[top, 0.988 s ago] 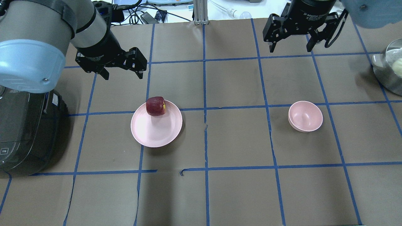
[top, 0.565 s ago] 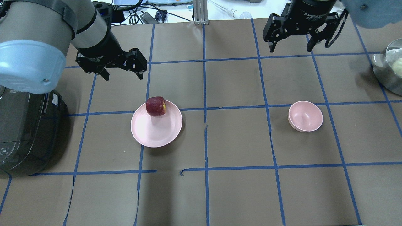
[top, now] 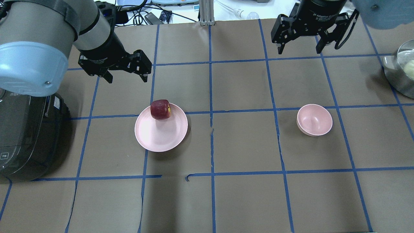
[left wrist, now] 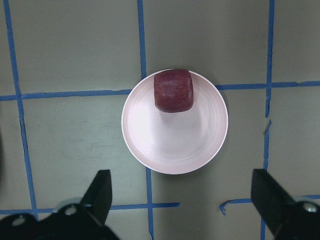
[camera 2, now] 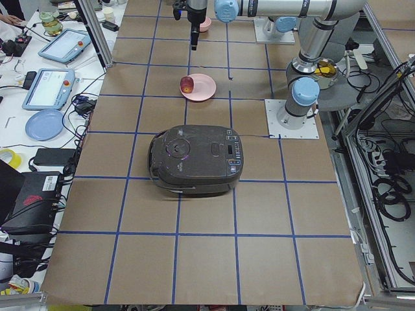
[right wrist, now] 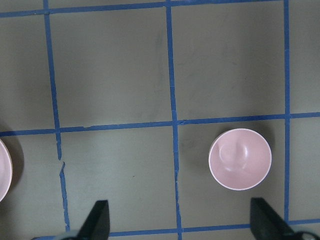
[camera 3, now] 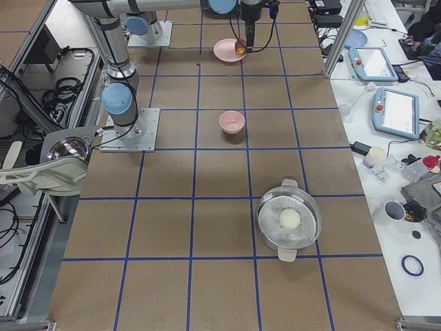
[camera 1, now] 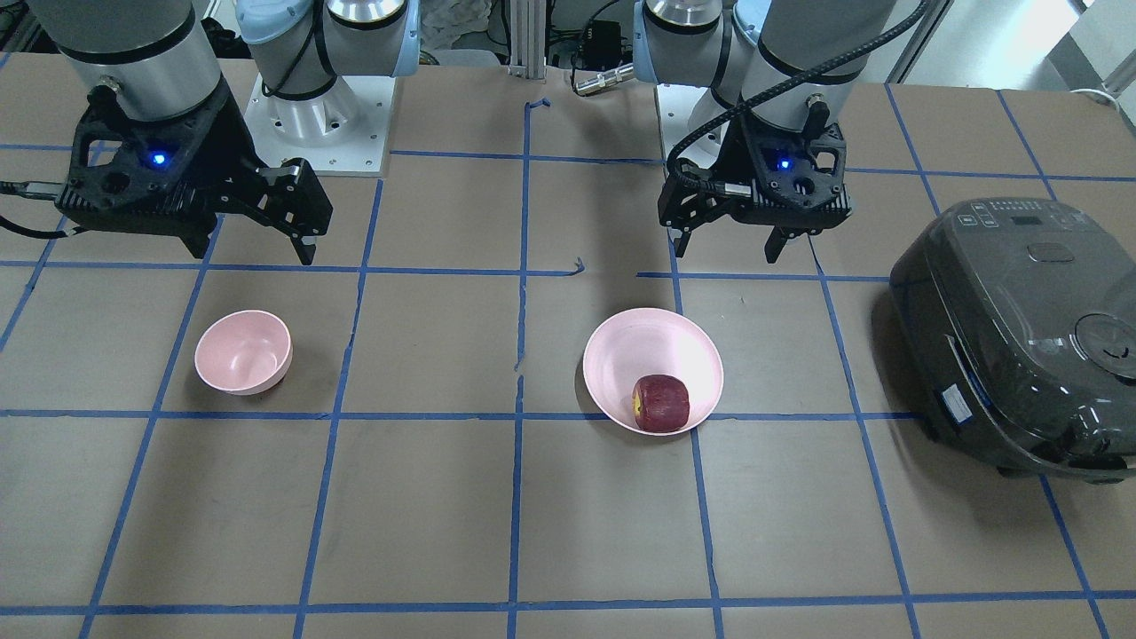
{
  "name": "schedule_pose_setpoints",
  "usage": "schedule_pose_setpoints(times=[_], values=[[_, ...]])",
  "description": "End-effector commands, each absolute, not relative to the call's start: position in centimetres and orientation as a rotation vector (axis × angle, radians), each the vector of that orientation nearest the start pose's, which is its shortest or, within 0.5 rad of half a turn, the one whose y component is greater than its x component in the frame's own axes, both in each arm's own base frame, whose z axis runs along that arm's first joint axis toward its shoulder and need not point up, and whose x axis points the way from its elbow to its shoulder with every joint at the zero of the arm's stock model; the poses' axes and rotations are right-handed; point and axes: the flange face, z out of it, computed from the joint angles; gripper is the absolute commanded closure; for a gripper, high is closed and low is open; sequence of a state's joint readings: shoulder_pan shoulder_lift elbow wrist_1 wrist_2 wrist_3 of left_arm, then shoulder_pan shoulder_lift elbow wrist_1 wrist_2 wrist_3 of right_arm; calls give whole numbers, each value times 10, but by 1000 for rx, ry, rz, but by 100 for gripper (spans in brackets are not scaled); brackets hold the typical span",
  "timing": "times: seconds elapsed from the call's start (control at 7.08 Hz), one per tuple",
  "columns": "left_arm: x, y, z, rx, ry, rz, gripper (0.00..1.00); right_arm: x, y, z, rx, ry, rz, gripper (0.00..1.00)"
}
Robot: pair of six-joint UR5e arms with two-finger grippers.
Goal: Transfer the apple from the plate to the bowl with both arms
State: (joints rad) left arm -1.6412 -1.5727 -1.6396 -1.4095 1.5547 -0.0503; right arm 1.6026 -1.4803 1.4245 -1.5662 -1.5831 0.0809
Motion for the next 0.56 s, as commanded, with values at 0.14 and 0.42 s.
schedule_pose_setpoints(times=[0.14,0.42], values=[[-171,-516,423,30,3156,-161,0,144,-533,511,80,3154,-76,0],[-170,-528,358,13,3146,-204,0,106,-543,500,78,3162,-38,0]])
